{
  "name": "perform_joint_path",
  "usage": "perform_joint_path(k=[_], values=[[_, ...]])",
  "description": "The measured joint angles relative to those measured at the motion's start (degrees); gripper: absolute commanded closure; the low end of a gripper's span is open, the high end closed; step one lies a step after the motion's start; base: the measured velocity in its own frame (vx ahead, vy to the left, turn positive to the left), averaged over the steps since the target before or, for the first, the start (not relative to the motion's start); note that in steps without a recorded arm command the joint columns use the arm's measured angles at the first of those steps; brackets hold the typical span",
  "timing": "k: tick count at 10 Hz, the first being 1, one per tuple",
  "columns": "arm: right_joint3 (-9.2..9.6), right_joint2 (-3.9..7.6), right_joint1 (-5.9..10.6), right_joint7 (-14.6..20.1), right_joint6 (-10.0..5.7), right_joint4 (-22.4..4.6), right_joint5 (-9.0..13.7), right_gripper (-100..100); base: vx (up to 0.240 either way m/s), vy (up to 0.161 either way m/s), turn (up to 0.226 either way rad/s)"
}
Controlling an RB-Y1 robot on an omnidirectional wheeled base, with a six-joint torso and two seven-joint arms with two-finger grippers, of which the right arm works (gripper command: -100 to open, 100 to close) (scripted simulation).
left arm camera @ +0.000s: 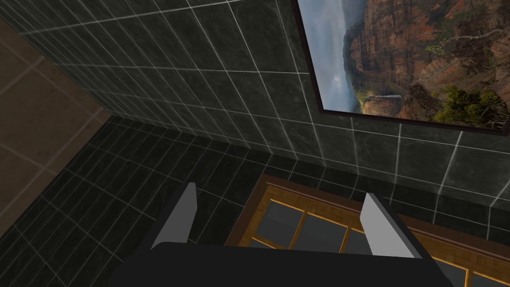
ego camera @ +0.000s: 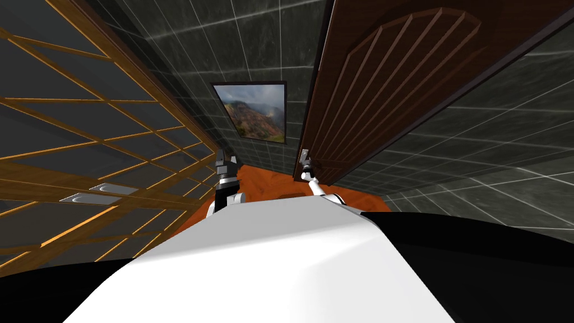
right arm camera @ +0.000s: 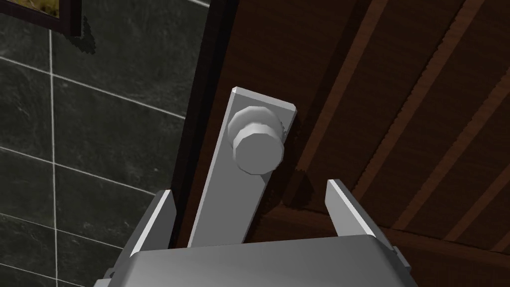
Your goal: Pull the door open
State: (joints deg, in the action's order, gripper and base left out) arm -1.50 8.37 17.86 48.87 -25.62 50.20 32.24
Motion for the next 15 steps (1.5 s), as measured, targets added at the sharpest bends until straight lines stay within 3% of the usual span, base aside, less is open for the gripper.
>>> perform_joint_path(k=[6,9,10,13,15], values=[[0.01,-1.55,-0.33,8.32,0.44,1.13,5.09,-100,-0.068,-0.028,0.023],[0.02,-1.98,-0.38,10.73,0.6,1.4,6.62,-100,0.001,-0.014,0.051],[-0.51,-1.24,-1.18,10.8,1.15,2.48,6.9,-100,0.151,0.036,0.138],[-0.83,0.86,-2.03,12.55,0.87,2.24,7.35,-100,0.121,0.02,0.082],[-0.78,2.85,-2.21,14.32,0.43,1.33,7.69,-100,0.092,0.012,0.087]])
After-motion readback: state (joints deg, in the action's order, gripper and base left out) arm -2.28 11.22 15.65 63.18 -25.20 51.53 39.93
